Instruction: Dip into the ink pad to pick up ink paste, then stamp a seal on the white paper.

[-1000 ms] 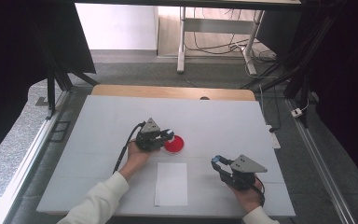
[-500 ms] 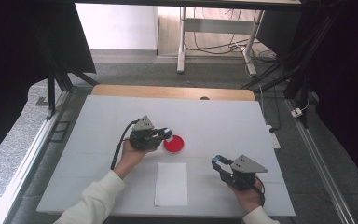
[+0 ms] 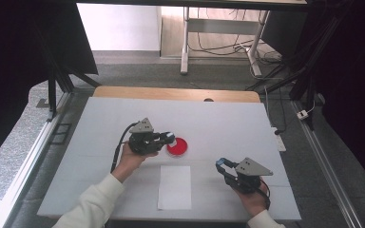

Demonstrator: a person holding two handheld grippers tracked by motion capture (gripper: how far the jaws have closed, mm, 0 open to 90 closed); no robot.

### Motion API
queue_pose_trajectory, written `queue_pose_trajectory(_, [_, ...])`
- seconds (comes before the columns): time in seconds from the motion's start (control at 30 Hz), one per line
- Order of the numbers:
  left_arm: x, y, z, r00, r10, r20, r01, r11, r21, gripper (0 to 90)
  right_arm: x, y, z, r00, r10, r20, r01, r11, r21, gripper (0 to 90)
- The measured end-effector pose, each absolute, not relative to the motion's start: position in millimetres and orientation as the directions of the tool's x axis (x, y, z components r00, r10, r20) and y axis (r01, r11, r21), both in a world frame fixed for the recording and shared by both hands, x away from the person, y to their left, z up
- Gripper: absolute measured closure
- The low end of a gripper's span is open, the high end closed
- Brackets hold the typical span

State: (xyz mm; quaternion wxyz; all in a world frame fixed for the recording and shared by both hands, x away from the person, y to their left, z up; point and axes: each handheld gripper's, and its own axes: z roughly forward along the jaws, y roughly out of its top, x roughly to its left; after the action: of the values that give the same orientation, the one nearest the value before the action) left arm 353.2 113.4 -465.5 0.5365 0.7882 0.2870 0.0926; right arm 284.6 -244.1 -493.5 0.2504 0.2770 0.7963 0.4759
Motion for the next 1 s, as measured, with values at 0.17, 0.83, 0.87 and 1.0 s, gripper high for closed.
queue_pose_trajectory(0.17, [349,113,-464,0.823,0.543,-0.166,0.352,-0.26,0.899,75.5,285,-244,-493,-0.723,0.677,-0.138,0.198,0.394,0.897,66.3])
queue_pose_trajectory(0.83, [332,118,-463,0.844,0.509,-0.168,0.344,-0.274,0.898,75.5,285,-245,-493,-0.722,0.679,-0.135,0.2,0.391,0.898,66.3])
queue_pose_trajectory(0.87, [331,118,-464,0.846,0.506,-0.167,0.343,-0.276,0.898,75.5,285,-245,-493,-0.721,0.679,-0.135,0.2,0.391,0.899,66.3])
queue_pose_trajectory(1.0, [327,117,-466,0.853,0.492,-0.173,0.346,-0.286,0.894,75.5,285,-245,-492,-0.721,0.68,-0.135,0.199,0.389,0.9,66.2])
